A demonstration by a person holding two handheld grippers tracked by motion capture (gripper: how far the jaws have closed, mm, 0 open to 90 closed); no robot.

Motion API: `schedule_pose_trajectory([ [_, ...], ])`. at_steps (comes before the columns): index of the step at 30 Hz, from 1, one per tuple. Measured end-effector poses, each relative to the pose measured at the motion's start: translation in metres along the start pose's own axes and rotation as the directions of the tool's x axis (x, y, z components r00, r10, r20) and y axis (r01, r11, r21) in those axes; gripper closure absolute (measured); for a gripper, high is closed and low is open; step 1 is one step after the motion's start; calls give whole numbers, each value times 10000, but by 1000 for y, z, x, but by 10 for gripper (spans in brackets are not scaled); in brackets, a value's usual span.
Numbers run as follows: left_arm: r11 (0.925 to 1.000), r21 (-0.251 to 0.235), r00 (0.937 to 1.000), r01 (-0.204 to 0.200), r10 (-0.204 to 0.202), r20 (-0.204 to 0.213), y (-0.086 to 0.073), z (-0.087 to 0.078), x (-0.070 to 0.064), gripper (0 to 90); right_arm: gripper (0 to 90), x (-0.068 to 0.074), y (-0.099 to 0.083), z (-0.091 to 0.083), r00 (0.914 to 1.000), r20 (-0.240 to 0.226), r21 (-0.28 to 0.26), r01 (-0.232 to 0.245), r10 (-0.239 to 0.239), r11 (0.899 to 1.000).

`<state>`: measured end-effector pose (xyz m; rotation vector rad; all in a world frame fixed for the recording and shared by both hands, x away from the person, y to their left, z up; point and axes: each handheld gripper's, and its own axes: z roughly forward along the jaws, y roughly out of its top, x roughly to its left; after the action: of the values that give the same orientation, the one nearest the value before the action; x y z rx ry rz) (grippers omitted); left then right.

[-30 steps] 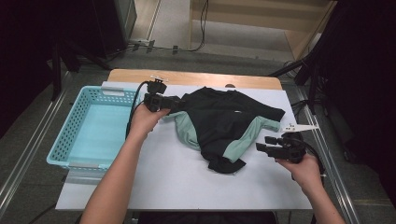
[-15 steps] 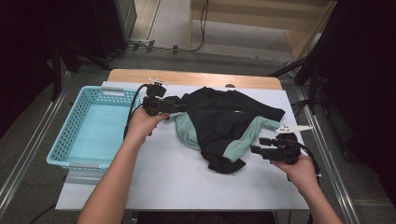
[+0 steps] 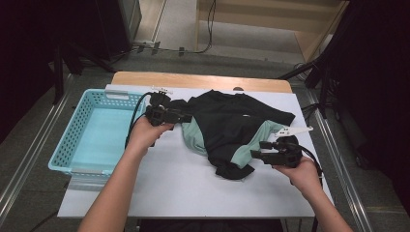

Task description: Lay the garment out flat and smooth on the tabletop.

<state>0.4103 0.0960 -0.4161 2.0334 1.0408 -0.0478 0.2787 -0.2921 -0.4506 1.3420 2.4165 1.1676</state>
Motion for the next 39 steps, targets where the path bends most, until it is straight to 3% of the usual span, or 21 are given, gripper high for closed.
schedule_pose_trajectory([
  [16, 9997, 96, 9997, -243, 243, 34, -12, -9, -3, 337, 382, 13, 12, 20, 9976, -405, 212, 569, -560, 9982],
  [21, 10000, -3, 9997, -71, 71, 253, -15, -11, -2, 337, 382, 18, 14, 26, 9964, -490, 282, 704, -690, 9971],
  [39, 9994, 198, 9996, -273, 273, 44, -20, -12, -1, 336, 382, 36, 19, 50, 9893, -863, 562, 1227, -1176, 9909],
])
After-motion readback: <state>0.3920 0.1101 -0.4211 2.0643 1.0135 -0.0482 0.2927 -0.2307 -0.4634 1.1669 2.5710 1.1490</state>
